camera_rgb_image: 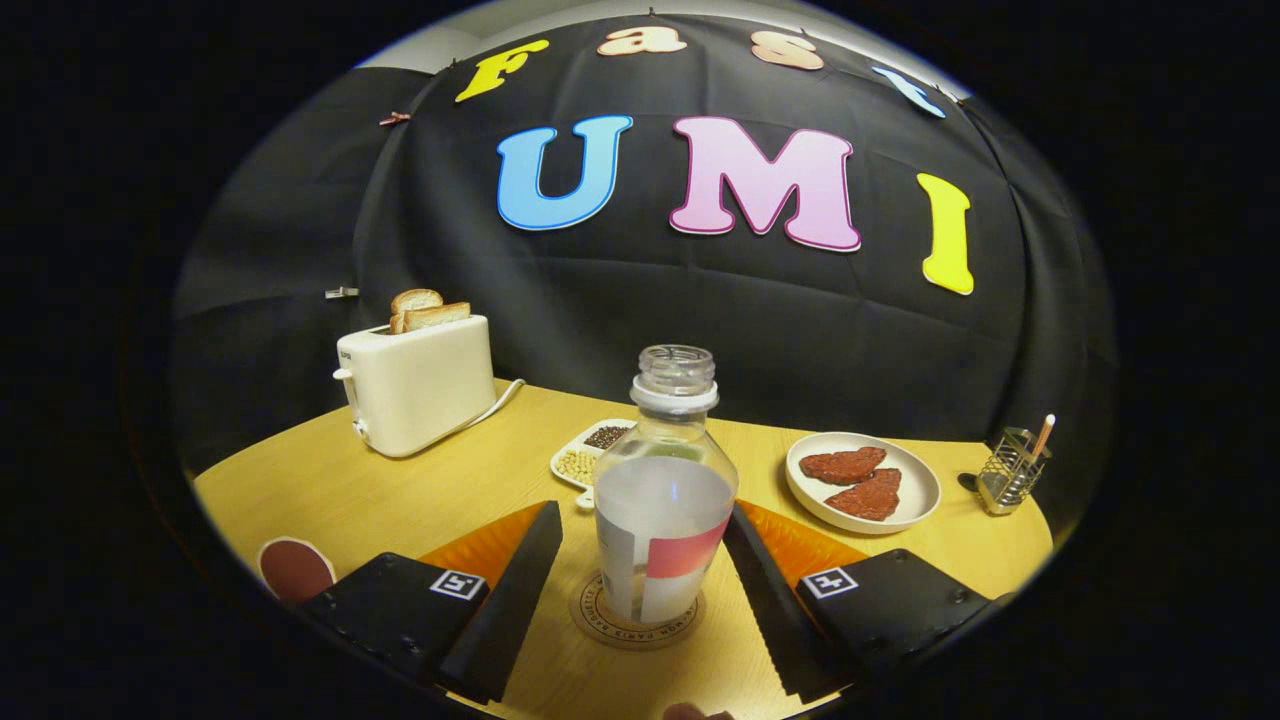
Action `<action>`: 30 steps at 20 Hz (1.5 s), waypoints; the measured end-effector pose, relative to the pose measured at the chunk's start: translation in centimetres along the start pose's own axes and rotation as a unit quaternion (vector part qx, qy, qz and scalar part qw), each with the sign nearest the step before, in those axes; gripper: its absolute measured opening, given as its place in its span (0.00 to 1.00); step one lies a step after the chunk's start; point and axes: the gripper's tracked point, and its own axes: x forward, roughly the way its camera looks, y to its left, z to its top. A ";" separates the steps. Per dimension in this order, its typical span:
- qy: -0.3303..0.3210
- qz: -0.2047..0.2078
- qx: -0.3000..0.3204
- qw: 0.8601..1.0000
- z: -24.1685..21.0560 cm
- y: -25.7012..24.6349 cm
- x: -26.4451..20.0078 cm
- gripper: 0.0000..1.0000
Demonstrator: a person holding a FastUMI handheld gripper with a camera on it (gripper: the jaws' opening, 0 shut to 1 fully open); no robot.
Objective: Take the bottle from table, then pour the juice into the cup, finally place the bottle on the coaster
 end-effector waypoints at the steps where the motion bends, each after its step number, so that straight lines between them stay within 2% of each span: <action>1: 0.000 0.002 -0.002 1.000 0.4 0.3 -0.6 0.98; 7: 0.006 0.011 -0.008 1.000 1.9 0.8 -5.1 0.98; 13: -0.013 0.002 -0.003 1.000 6.1 -1.3 -11.8 0.98; 15: -0.025 -0.015 0.004 1.000 8.1 -3.0 -14.2 0.98; 17: -0.068 -0.033 0.025 0.997 11.7 -4.5 -17.2 0.98; 21: -0.107 -0.075 0.012 0.991 15.8 -7.8 -23.5 0.97; 26: -0.116 -0.106 0.018 0.987 16.8 -9.9 -30.7 0.98; 30: -0.102 -0.125 -0.007 0.987 15.6 -10.5 -34.5 0.98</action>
